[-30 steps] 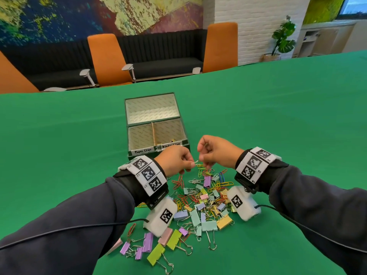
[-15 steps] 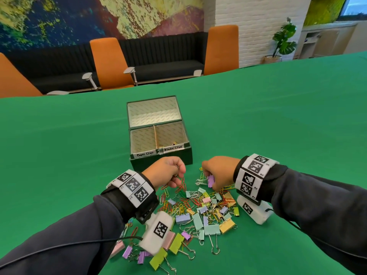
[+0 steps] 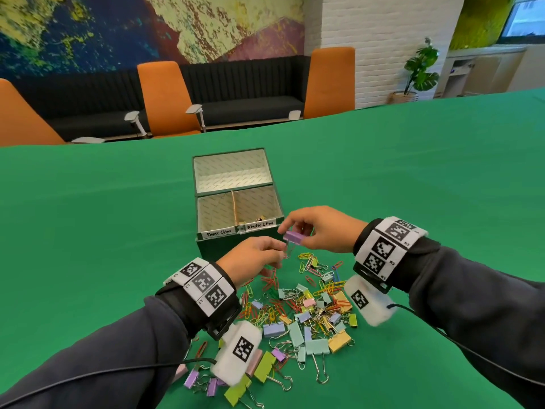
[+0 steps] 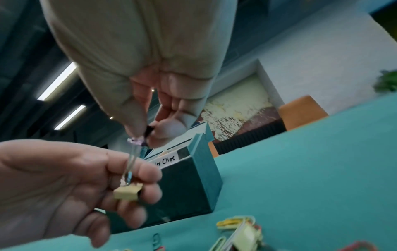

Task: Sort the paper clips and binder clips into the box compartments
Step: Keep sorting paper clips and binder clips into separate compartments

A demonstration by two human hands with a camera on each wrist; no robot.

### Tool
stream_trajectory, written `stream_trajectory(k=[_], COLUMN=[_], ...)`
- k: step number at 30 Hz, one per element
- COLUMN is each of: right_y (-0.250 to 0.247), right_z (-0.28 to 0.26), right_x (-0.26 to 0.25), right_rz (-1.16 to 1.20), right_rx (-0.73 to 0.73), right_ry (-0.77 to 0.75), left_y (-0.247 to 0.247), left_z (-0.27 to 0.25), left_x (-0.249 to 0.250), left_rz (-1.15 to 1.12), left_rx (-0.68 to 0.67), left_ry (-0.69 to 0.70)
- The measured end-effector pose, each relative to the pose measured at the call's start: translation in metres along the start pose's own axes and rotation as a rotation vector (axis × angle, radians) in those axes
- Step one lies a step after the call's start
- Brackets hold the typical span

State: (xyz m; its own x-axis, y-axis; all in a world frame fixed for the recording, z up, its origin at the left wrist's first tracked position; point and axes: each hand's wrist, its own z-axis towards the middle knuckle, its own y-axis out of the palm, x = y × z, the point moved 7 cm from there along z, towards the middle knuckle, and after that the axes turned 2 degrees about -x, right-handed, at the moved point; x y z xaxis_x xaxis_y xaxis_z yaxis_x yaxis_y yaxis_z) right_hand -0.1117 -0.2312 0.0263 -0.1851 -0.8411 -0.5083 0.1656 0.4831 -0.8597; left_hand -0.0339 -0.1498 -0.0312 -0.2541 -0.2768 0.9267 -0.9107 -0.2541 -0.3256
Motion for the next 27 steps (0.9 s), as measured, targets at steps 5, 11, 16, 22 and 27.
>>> stream_trajectory(k=[5,11,16,22,27], right_y=[0.01,0.024,0.048,0.044,0.036], right_z=[0.006,-0.002,0.003,0.001,-0.006], right_x=[0.022,0.061,0.062,0.068,0.079], right_rz=[0.544,-0.196,-0.42,-0.324,-0.091], right_rx=[0.009,-0.233,-0.398,-0.343,-0.263], right_ry=[0.152,0.436,0.467,0.463,0.46], left_y=[0.004,0.0,-0.004,-0.027,-0.06], left_z=[-0.001,0.0,-0.005,-0.012,-0.011], left_x=[0.005,0.002,-0.002,0.003,0.016], left_rz=[-0.109,-0.127,-0.162,-0.038,0.033], left_rx=[0.006,0.038,0.063,0.135,0.237], left_ry=[0.031,0.004,-0.028,0.01,0.059])
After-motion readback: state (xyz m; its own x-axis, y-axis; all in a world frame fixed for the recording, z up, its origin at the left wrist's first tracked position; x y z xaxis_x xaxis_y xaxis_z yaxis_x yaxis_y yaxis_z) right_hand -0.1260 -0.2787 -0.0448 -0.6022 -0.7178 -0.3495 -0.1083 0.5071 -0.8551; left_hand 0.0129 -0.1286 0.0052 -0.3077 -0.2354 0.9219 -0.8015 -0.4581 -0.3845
